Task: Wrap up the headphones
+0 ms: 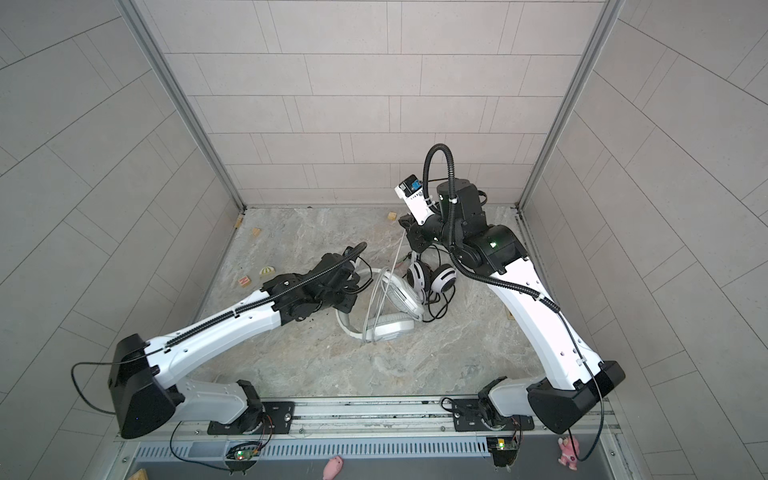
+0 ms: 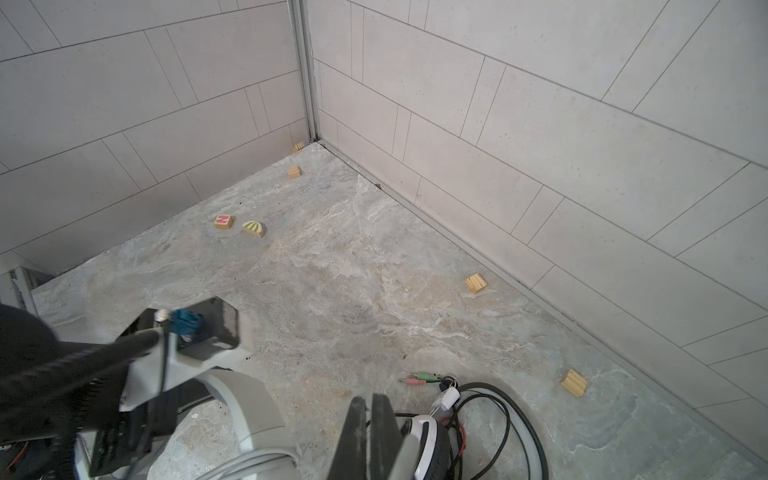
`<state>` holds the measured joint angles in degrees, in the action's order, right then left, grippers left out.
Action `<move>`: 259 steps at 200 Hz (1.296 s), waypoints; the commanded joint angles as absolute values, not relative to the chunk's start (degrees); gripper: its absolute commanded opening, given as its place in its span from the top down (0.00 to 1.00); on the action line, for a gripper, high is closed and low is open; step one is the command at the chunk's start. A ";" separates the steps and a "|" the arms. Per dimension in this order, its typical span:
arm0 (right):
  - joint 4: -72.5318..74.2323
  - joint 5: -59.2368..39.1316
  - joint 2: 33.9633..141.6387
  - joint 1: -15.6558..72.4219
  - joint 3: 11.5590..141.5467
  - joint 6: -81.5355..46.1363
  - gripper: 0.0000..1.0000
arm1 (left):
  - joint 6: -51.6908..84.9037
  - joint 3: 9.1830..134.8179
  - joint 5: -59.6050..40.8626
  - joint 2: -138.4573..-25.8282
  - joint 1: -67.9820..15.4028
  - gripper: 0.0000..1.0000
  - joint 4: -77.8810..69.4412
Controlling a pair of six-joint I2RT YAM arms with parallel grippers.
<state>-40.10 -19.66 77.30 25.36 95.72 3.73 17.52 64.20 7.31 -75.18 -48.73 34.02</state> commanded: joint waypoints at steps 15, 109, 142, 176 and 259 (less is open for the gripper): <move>-29.59 -23.87 79.66 22.74 94.42 0.50 0.98 | 13.32 62.29 -0.20 -71.59 -50.10 1.00 34.20; -15.60 -33.55 79.11 22.76 74.48 -7.18 0.93 | 15.47 73.63 -7.46 -66.12 -50.03 1.00 39.31; -8.51 -39.98 78.69 22.76 67.92 -10.48 0.88 | 15.49 86.97 -9.63 -69.17 -49.92 1.00 52.45; 2.66 -44.32 79.34 23.01 62.17 -17.05 0.87 | 15.12 95.29 -10.85 -70.88 -49.88 1.00 58.81; 16.51 -42.08 80.46 26.89 53.71 -23.05 0.93 | 16.85 108.85 -12.63 -75.66 -48.31 1.00 65.08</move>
